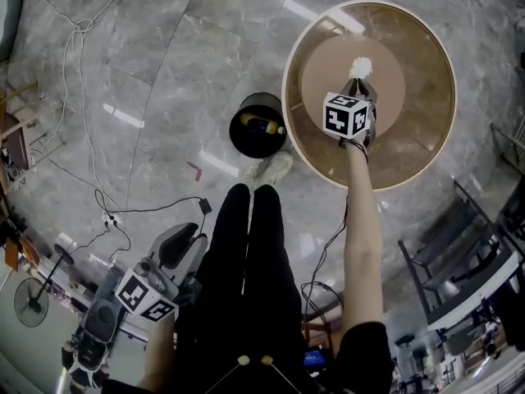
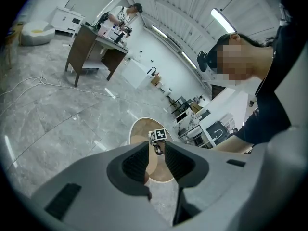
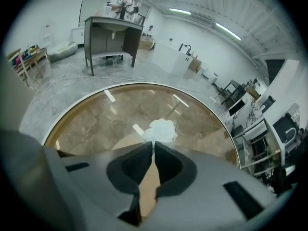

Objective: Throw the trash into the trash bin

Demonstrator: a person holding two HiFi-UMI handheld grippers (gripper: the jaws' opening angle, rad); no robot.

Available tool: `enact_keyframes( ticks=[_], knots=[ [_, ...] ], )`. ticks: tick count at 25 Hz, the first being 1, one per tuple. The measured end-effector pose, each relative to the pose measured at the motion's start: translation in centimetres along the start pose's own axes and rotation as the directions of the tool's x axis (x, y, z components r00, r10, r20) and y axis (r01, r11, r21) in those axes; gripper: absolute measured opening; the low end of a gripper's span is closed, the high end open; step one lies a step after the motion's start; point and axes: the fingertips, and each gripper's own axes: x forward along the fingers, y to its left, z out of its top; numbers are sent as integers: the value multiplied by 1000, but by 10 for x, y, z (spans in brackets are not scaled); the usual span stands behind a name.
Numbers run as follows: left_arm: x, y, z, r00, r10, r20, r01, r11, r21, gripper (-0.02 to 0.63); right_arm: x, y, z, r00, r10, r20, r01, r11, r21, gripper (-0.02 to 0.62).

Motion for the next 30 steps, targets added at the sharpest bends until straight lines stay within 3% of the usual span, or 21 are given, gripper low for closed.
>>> enact_keyframes(
  ticks=[5, 11, 22, 30],
  knots=[
    [0, 1, -2, 1000, -1, -3, 1, 1000, -3, 104, -5, -3, -1, 1000, -3, 11, 3, 1000, -24, 15],
    [2, -4, -2, 1000, -12, -4, 13, 1000, 2, 104, -44, 17, -1, 995, 41, 89, -39, 999, -21, 14],
    [4, -4, -14, 1000, -13, -17, 13, 1000, -6, 103, -122, 121, -26, 961, 212, 179, -186, 971, -151, 14],
    [1, 4, -20, 1000, -2, -16, 2, 1000, -19, 103, -159, 195, -58, 925, 346, 157, -314, 929, -198, 12]
  ],
)
